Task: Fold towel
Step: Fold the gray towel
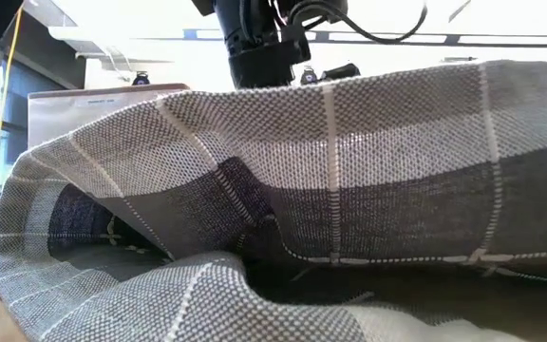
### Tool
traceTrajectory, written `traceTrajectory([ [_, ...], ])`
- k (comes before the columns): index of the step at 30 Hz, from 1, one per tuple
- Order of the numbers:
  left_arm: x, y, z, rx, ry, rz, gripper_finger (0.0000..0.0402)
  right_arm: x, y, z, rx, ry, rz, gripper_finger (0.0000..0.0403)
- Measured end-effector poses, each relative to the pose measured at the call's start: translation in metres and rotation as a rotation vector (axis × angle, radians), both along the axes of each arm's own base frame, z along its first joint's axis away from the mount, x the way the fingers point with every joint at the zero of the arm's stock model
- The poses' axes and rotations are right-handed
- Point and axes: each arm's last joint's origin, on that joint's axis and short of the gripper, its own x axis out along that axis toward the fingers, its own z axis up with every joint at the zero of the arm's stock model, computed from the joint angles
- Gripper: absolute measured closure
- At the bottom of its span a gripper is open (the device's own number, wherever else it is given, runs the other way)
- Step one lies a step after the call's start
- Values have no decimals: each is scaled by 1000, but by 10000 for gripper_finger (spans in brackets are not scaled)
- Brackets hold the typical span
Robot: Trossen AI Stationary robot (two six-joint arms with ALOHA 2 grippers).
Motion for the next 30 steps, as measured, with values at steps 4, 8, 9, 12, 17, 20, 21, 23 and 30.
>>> traceTrajectory([
  [4,0,-1,0,-6,1,-4,323,-1,-1,0,-11,6,2,403],
  [8,2,-2,-4,-27,3,-12,323,-1,-1,0,-22,1,2,403],
  [9,2,-3,-6,-26,10,-13,323,-1,-2,0,-26,0,1,403],
  [12,3,-3,-14,-19,22,-10,323,-1,-2,0,-31,1,1,403],
  [17,6,0,-24,46,25,14,323,-1,-2,0,-29,1,0,403],
  [20,6,0,-24,42,23,22,323,-1,-2,0,-27,2,-1,403],
  [21,6,0,-25,39,30,24,323,-1,-2,0,-27,2,-1,403],
  [23,6,-1,-27,20,32,41,325,-1,-2,0,-27,2,-1,403],
  [30,2,0,-28,10,70,119,391,-1,-2,0,-35,-5,-1,403],
])
